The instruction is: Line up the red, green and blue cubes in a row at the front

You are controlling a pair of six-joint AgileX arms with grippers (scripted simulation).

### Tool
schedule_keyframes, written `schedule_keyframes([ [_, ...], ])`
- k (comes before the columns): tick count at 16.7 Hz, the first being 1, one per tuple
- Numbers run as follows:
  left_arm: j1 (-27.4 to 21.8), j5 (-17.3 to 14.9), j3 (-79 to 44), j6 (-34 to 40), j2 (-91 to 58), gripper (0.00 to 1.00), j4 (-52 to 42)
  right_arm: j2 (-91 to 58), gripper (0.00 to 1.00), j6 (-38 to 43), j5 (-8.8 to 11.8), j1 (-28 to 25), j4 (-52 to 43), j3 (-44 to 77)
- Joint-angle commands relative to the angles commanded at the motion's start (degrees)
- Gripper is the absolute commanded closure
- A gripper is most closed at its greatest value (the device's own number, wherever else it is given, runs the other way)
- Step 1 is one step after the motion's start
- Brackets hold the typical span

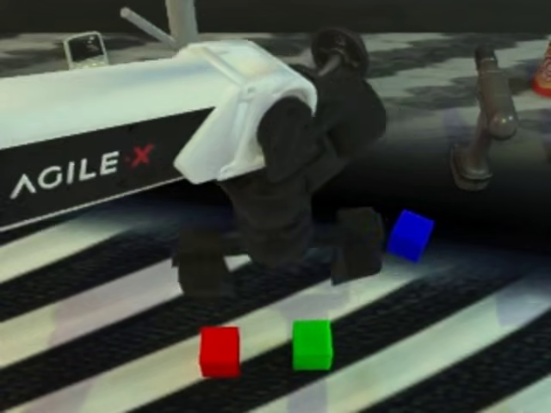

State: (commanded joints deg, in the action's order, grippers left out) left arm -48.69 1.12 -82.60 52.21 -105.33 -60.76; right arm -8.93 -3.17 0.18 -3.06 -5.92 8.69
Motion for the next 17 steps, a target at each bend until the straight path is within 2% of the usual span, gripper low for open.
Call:
schedule_keyframes([
  [3,6.32,0.34,10.08,-2.73,12.4,0.0,6.75,-12.61,0.0,-3.89,-0.08,-2.74,-7.3,11.27],
  [7,16.84,0.49,27.42,-9.26,34.15,0.0,17.8,-37.01,0.0,-10.33,-0.25,-7.2,-19.75,29.62],
  [13,33.32,0.24,56.58,-25.7,69.22,0.0,36.21,-73.75,0.0,-20.43,-0.17,-14.4,-39.78,56.96],
  [17,41.9,-0.26,71.22,-37.69,87.51,0.0,47.4,-93.4,0.0,-26.14,-0.13,-18.44,-50.63,72.95],
])
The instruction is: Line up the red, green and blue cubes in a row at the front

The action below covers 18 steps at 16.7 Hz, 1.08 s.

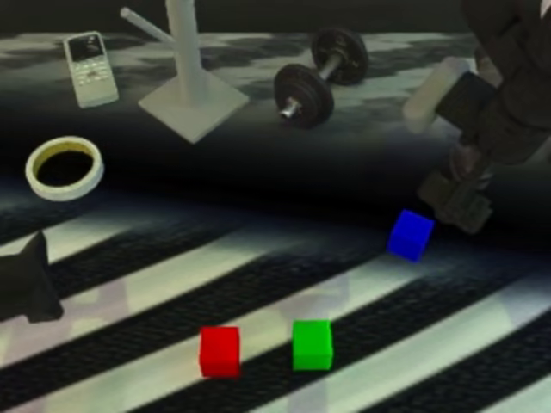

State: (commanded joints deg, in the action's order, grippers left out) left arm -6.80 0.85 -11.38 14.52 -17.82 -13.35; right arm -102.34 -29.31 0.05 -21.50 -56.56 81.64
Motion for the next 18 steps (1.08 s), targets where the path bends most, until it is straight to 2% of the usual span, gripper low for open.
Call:
schedule_keyframes([
  [4,5.62,-0.57,8.39,-9.86,11.99,0.0,8.97,-13.57,0.0,-4.03,-0.09,-2.83,-7.29,11.67],
  [7,7.69,-0.82,11.1,-14.02,17.22,0.0,12.86,-18.68,0.0,-5.56,-0.17,-3.89,-9.99,16.26],
  [14,7.94,-0.85,11.38,-14.52,17.82,0.0,13.35,-19.17,0.0,-5.7,-0.18,-3.75,-9.98,16.46],
  [18,7.94,-0.85,11.38,-14.52,17.82,0.0,13.35,-21.37,0.0,-5.69,-0.2,-3.95,-3.35,12.11],
])
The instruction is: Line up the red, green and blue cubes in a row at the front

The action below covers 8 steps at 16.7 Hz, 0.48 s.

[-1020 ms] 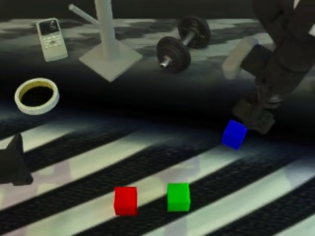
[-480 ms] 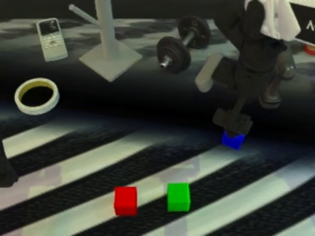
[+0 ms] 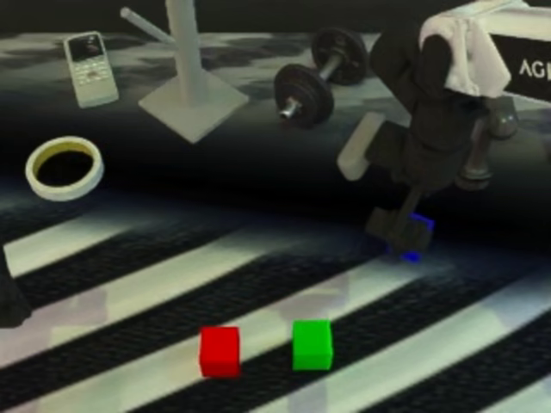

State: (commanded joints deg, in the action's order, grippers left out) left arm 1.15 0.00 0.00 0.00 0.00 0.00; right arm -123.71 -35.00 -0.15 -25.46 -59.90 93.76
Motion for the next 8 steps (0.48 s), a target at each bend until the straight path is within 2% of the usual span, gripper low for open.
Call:
schedule_keyframes([
  [4,0.0,0.0,0.0,0.0,0.0,0.0,0.0,-2.89,0.0,0.13,-0.03,-0.12,8.1,-5.14],
  [8,0.0,0.0,0.0,0.0,0.0,0.0,0.0,-3.27,0.0,0.12,-0.03,-0.14,8.74,-5.61],
])
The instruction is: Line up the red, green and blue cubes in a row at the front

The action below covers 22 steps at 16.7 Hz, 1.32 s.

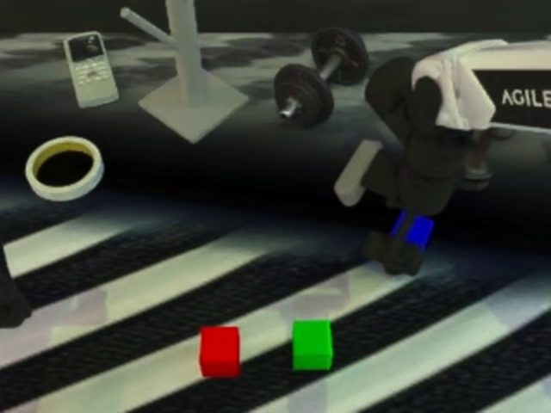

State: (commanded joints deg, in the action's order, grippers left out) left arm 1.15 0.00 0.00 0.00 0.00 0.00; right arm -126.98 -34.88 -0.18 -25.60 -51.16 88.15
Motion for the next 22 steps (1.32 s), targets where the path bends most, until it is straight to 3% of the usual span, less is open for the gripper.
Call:
schedule_keyframes([
  [13,0.0,0.0,0.0,0.0,0.0,0.0,0.0,0.0,0.98,0.0,0.0,0.0,0.0,0.0],
  [22,0.0,0.0,0.0,0.0,0.0,0.0,0.0,0.97,1.0,0.37,0.32,0.07,-0.55,0.07],
])
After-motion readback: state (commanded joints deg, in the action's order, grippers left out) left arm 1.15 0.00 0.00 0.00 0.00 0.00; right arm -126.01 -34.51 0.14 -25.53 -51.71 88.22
